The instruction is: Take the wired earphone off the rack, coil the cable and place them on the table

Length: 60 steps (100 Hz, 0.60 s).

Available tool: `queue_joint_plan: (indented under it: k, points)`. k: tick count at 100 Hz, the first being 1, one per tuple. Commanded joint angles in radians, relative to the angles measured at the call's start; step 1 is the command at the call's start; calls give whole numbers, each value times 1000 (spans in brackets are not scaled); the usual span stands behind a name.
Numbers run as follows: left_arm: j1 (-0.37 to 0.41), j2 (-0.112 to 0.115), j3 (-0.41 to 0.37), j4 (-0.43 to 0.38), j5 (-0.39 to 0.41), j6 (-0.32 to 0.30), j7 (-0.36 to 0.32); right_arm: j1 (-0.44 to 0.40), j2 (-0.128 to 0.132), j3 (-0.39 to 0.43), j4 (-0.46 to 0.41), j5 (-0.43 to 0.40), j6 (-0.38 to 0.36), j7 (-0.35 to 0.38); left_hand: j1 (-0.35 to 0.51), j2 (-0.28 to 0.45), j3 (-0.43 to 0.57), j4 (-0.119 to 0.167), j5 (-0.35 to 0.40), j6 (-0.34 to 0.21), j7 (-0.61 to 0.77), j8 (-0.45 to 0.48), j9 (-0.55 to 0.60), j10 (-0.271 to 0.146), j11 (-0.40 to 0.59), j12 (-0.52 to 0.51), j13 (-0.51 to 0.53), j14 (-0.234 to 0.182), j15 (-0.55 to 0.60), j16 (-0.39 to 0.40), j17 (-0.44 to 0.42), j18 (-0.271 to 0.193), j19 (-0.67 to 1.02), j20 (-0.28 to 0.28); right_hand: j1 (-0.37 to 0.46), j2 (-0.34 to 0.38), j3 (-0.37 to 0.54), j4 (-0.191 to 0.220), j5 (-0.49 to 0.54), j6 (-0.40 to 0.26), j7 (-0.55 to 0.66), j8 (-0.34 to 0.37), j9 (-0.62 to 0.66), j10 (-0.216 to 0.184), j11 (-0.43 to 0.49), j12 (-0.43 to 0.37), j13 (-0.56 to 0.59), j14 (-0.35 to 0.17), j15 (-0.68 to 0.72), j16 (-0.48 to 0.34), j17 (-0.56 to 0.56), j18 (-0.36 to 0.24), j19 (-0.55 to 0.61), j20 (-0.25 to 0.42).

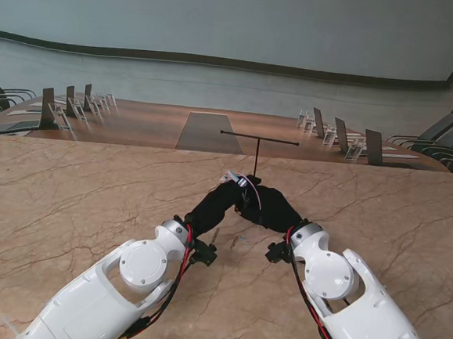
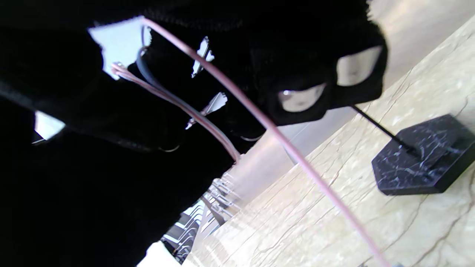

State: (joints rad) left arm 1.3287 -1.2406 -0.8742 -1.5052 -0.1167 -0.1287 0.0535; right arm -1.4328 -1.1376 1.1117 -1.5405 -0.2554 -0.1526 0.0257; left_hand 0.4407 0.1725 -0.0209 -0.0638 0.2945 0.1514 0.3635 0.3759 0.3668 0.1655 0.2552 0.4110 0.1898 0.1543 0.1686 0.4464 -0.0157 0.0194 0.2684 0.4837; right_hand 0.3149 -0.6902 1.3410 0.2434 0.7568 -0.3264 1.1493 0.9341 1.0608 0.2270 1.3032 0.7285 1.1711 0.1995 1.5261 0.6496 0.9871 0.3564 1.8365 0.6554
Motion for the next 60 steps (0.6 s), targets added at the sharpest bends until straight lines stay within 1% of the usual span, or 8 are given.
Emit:
queue_joint_plan:
  k: [1,9,13,34,52,60]
  points:
    - [13,2,3,-9,-2,4,-8,0,-7,7,11,0,9,-7,-12,1,-17,11,49,-7,15,-9,-21,-25,-12,-12,-5,-14,9,-19,-2,-40,40,-6,7,26,78,56,68,-124,85,40,31,38,74,23,43,67,123,7,70,-133,161,-79]
    - [16,3,1,-11,-3,4,-11,3,-12,8,22,-5,10,-29,-12,1,-17,11,50,-10,16,-9,-12,-21,-7,-12,1,-8,16,-19,-1,-37,59,-10,9,22,77,57,71,-122,86,39,34,39,75,23,47,67,124,6,75,-130,164,-83]
    - [18,4,0,-13,-3,5,-13,5,-14,10,27,-9,9,-36,-12,0,-17,11,51,-10,15,-12,-8,-20,-6,-13,0,-6,25,-19,-11,-35,99,-24,8,24,76,54,67,-122,86,38,32,38,75,22,47,68,124,5,76,-130,165,-85]
    - [29,7,-9,-22,5,11,-11,13,-26,26,47,-4,-1,-84,-10,0,-16,11,56,-9,14,-14,6,-15,-4,-13,10,5,37,-18,-5,-28,121,-41,17,23,72,47,65,-116,91,35,32,45,75,22,47,70,125,3,76,-128,167,-90]
    - [28,8,-3,-21,3,20,-18,28,-35,31,59,17,-15,-105,-8,0,-16,11,55,-2,11,-17,7,-12,-5,-13,9,6,45,-18,-10,-28,144,-52,29,27,63,24,52,-114,92,27,22,52,73,22,40,71,123,2,75,-127,168,-95]
    - [26,7,0,-17,1,24,-20,26,-35,30,49,28,-15,-105,-5,-1,-15,12,59,-2,12,-17,7,-13,-4,-13,7,4,45,-20,-12,-30,143,-60,34,28,57,0,40,-112,88,14,21,57,70,21,37,77,122,1,70,-126,166,-98]
